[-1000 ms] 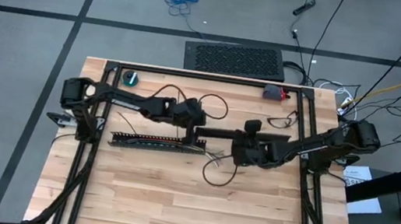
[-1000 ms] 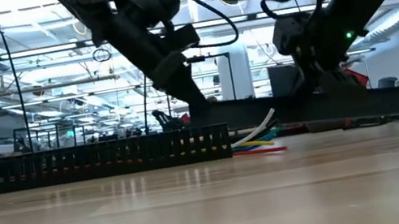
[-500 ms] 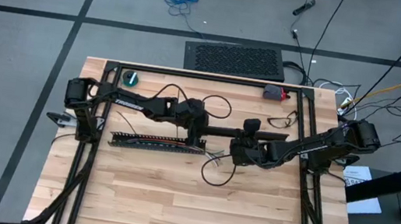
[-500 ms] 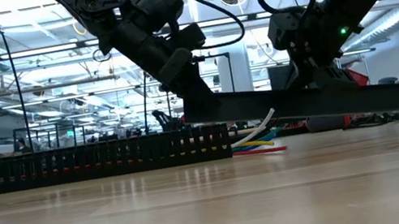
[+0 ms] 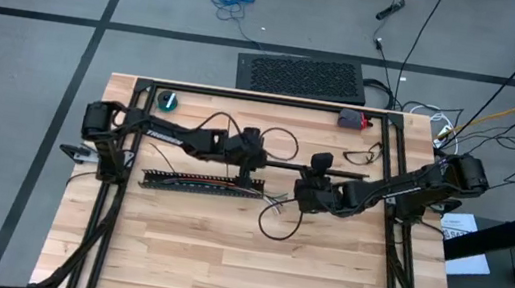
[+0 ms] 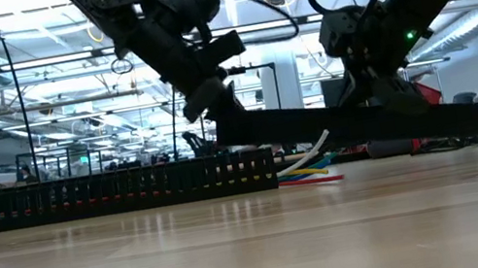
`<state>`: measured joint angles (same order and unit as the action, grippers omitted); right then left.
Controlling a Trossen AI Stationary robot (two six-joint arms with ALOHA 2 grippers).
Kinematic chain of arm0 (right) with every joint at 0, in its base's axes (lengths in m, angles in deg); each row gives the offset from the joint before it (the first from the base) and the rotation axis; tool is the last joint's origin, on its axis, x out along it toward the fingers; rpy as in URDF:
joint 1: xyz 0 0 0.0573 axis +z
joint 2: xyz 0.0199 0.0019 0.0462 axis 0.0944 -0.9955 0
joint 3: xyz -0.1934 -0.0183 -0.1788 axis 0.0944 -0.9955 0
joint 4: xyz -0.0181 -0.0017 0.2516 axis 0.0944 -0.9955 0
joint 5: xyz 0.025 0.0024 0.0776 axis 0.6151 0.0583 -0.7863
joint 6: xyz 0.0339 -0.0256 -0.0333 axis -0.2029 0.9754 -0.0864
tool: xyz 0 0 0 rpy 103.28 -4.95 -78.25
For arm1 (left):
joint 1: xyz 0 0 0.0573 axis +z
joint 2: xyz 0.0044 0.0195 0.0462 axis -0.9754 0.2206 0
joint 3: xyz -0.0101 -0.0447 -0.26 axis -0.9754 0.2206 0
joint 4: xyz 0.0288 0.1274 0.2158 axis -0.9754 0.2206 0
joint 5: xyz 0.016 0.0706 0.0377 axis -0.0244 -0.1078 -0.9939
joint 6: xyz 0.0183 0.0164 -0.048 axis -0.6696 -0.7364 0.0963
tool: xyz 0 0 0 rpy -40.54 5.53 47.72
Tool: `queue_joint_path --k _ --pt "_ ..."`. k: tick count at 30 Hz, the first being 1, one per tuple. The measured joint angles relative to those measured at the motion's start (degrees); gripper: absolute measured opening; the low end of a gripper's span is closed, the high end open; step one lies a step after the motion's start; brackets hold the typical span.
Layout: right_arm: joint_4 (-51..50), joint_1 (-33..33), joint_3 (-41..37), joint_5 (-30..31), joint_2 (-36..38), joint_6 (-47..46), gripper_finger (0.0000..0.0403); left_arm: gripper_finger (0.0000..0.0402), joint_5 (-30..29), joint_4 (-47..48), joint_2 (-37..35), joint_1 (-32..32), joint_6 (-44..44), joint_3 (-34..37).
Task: Ziptie cables
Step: Put the cable duct cover on
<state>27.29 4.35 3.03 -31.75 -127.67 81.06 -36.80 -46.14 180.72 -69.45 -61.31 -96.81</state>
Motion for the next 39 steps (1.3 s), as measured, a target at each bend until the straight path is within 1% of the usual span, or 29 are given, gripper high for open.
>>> queue_joint_path --k 1,4,9,11,12,15,16,17,21,23,25,28,33,39 --pt "-0.37 0.02 0.01 -1.21 0.53 -0.7 0.0008 0.0012 -2.68 -0.15 0.0 -0.72 -2.32 -0.01" --pt "-1.89 -0.04 0.79 -7.46 3.78 -4.91 0.0034 0.0012 -10.15 -0.16 0.0 -3.05 -8.54 -0.01" --pt "-1.97 -0.11 1.95 -15.76 13.88 -8.86 0.0109 0.0012 -18.54 -1.19 -0.02 -6.65 -16.85 -0.01" --pt "-2.21 -1.98 1.95 -20.4 18.19 -10.26 0.0144 0.0012 -22.0 -2.39 0.02 -8.2 -20.48 -0.01" --pt "-2.15 -3.73 1.97 -24.67 19.95 -11.76 0.0163 0.0012 -23.48 -3.02 0.02 -8.97 -22.45 -0.01" --pt "-2.28 -11.33 1.99 -44.18 21.74 -16.99 0.0219 0.0012 -27.21 -5.39 0.02 -11.38 -28.95 -0.01" --pt "-2.55 -13.63 1.97 -49.49 21.6 -17.38 0.0236 0.0012 -27.81 -6.28 0.02 -12.12 -31.28 -0.01" --pt "-2.67 -15.48 1.97 -52.27 21.29 -17.38 0.0251 0.0012 -28.34 -7.17 0.04 -12.92 -33.38 -0.01" --pt "-2.09 -19.85 1.97 -54.95 19.5 -16.63 0.0295 0.0012 -31.9 -9.98 0.04 -15.42 -40.38 -0.01" --pt "-0.41 -20.83 1.95 -57.9 17.91 -16.98 0.0308 0.0012 -33.36 -10.28 0.04 -16.01 -42.91 -0.01" --pt "1.89 -21.07 1.95 -61.18 16.09 -17.13 0.0315 0.0012 -33.61 -10.46 0.07 -16.33 -44.78 -0.01" --pt "4.27 -21.04 1.92 -64.07 12.91 -17.39 0.032 0.0012 -33.8 -11.03 0.07 -16.58 -47.49 -0.01" --pt "5.7 -21.65 1.92 -64.4 9.26 -16.18 0.0321 0.0011 -33.8 -11.41 0.07 -16.87 -51.11 -0.01" --pt "7.34 -23.55 1.92 -70.47 7.71 -15.89 0.0321 0.0011 -33.84 -13.16 0.07 -17.84 -56.79 -0.03"
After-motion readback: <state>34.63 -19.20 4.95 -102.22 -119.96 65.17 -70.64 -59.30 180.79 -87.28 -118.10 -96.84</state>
